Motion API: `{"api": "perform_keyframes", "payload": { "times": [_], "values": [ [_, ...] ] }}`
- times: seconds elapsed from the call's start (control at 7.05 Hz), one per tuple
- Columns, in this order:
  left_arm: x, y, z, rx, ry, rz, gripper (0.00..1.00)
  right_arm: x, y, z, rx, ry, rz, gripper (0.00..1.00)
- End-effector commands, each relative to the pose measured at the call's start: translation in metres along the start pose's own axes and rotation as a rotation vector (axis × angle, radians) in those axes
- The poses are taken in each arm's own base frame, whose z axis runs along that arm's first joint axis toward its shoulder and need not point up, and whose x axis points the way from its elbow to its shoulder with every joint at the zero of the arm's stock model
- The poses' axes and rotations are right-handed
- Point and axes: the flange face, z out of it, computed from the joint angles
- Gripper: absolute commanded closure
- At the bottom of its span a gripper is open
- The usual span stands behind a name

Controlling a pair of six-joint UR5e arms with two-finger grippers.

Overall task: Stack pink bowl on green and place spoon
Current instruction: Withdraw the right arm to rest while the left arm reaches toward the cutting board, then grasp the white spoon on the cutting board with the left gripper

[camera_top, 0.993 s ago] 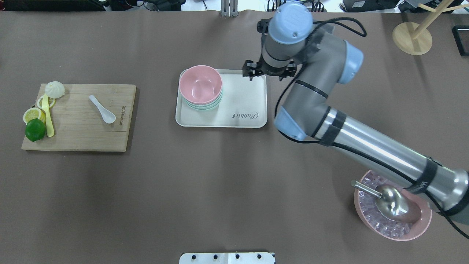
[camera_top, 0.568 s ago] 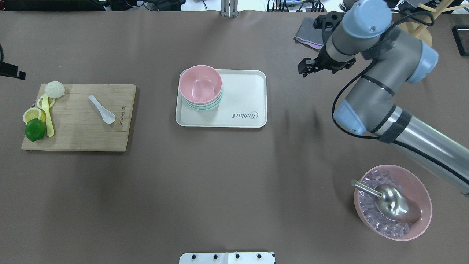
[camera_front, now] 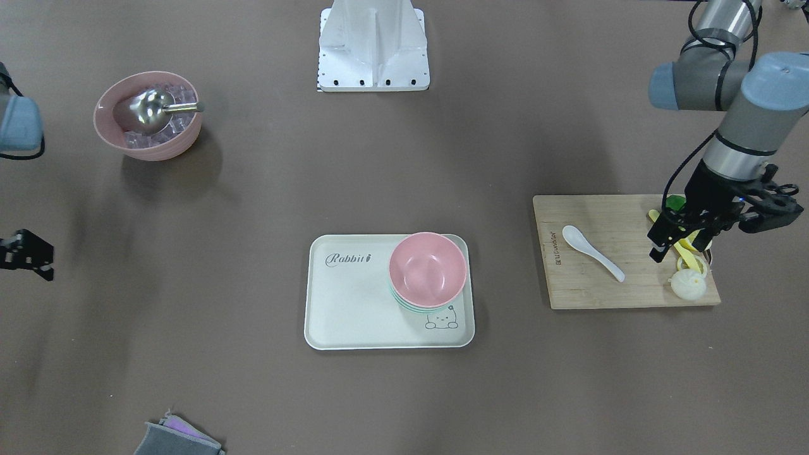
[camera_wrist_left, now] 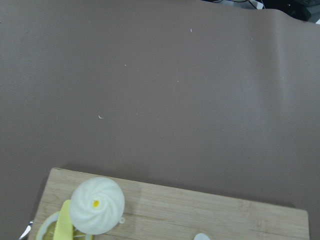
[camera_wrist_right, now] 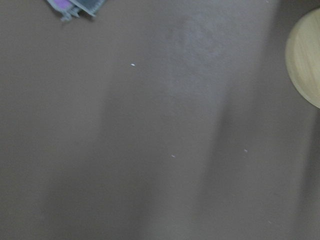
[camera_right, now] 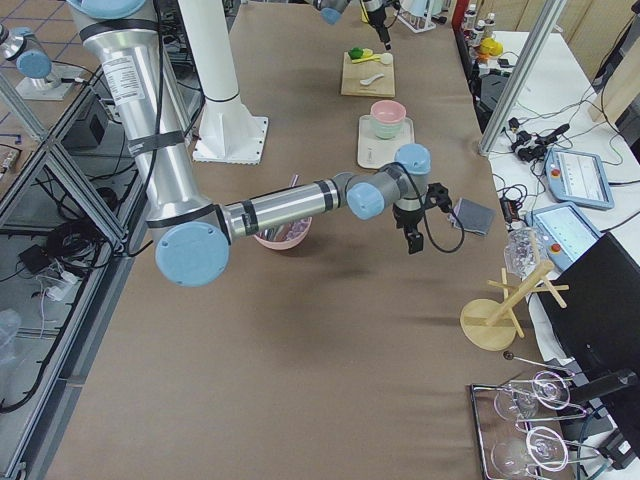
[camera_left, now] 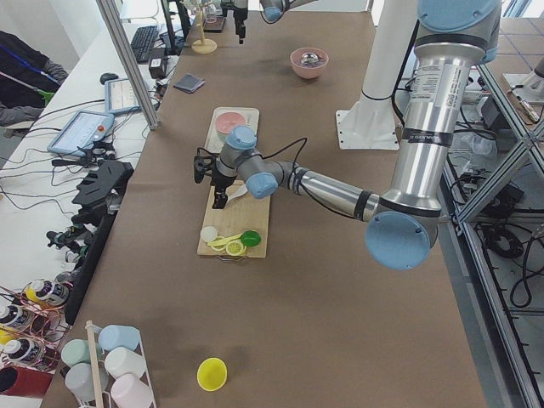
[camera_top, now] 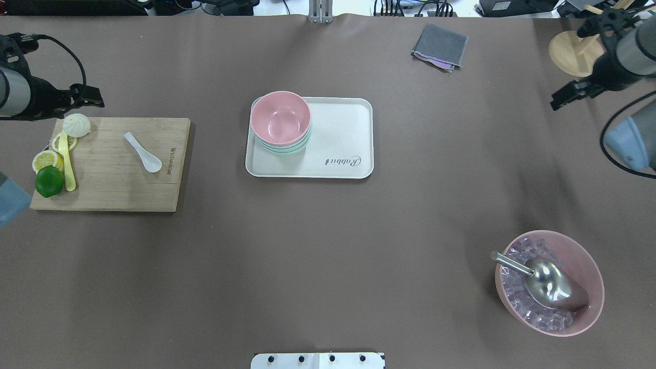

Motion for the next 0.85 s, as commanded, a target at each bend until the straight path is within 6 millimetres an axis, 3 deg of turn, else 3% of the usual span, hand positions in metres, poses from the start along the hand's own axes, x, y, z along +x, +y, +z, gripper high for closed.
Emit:
{"api": "perform_keyframes", "payload": {
  "times": [0.0, 0.14, 0.28, 0.57, 0.71],
  "values": [
    [0.017, 0.037, 0.028, 0.072, -0.092, -0.115, 0.03, 0.075, 0.065, 0.002, -0.016, 0.016, -0.002, 0.0],
    [0.026, 0.058, 0.038, 0.069, -0.104, -0.119, 0.03, 0.1, 0.084, -0.002, -0.017, 0.043, 0.002, 0.0],
    [0.048, 0.085, 0.05, 0.069, -0.115, -0.136, 0.03, 0.118, 0.097, -0.007, -0.015, 0.06, 0.026, 0.0],
    [0.116, 0.114, 0.06, 0.091, -0.196, -0.149, 0.03, 0.126, 0.103, -0.011, -0.009, 0.064, 0.024, 0.0],
    [0.116, 0.115, 0.061, 0.096, -0.204, -0.146, 0.18, 0.126, 0.103, -0.011, -0.009, 0.064, 0.024, 0.0]
  ]
}}
